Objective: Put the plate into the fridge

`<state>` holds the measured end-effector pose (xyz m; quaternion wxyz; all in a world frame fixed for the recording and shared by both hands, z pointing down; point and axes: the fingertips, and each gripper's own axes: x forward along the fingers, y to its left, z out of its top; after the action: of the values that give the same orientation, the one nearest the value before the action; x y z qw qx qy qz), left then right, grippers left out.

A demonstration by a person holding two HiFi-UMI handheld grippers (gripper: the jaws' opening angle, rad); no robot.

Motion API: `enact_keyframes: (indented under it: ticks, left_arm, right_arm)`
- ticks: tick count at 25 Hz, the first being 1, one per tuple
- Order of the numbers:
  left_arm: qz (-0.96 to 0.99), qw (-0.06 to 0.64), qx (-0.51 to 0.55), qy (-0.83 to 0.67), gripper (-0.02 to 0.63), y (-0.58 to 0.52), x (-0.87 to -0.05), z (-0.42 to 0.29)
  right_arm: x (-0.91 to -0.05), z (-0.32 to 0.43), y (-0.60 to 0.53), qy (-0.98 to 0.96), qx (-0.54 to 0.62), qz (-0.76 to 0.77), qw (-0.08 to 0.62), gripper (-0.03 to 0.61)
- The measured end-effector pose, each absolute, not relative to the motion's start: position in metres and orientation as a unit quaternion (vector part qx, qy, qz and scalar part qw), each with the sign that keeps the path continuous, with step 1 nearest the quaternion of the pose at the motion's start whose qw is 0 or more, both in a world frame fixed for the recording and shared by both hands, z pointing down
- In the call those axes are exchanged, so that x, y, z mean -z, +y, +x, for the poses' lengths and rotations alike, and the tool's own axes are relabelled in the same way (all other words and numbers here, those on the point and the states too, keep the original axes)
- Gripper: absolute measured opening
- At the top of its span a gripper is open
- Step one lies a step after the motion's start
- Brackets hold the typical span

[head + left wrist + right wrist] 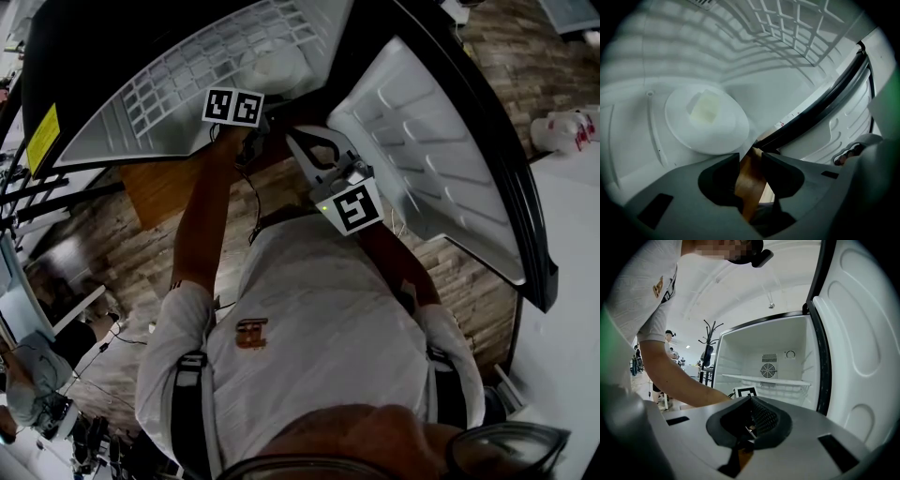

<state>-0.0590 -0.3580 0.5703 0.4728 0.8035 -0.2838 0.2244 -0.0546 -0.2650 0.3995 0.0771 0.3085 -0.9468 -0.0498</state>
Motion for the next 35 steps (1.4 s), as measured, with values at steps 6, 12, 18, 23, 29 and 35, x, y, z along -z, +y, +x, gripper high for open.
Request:
enact_keyframes:
  ticks: [6, 12, 18, 23, 29, 35]
  left_arm:
    - [0.813, 0.463, -0.217, -0.278, 0.160, -0.352, -0.567, -0.059]
    - [0.852, 0.407, -0.159, -0.288, 0.142, -0.344, -0.547, -0.053]
    - [0.872, 0.338, -0.082, -0.344, 0.092, -0.335, -0.520, -0.063]
    - [0.882, 0.262, -0.009, -0.391, 0.057, -0.327, -0.481, -0.077]
    - [0.884, 0.162, 0.042, -0.436, 0.038, -0.311, -0.433, -0.089]
    - [0.884, 0.049, 0.045, -0.463, 0.026, -0.293, -0.386, -0.091]
  right_arm:
    - [-0.402, -0.055, -0.263, -0.947, 0.049, 0.306, 0.082, 0.032]
    - [-0.403, -0.054, -0.262, -0.946, 0.049, 0.309, 0.079, 0.032]
    - [-0.401, -0.054, -0.262, -0.947, 0.050, 0.311, 0.066, 0.032]
    - [-0.395, -0.055, -0.263, -0.947, 0.040, 0.315, 0.036, 0.032]
    - [-0.384, -0.060, -0.262, -0.950, 0.020, 0.312, -0.002, 0.032]
    - [-0.369, -0.066, -0.257, -0.954, 0.017, 0.297, -0.033, 0.032]
